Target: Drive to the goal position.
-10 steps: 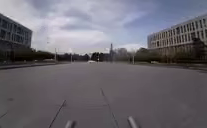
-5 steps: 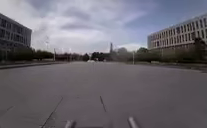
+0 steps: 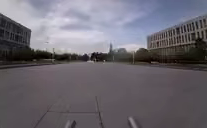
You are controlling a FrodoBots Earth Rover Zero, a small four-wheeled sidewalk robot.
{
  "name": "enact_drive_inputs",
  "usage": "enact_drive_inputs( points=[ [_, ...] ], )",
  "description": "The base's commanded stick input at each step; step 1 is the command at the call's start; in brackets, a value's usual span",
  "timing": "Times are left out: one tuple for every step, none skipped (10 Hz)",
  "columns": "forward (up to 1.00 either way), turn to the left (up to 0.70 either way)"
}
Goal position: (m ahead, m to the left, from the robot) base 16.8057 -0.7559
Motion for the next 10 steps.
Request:
enact_drive_inputs(
  points=[
    [1.0,0.0],
    [1.0,0.0],
    [1.0,0.0],
    [1.0,0.0],
    [1.0,0.0],
    [1.0,0.0],
    [1.0,0.0],
    [1.0,0.0],
    [1.0,0.0],
    [1.0,0.0]
  ],
)
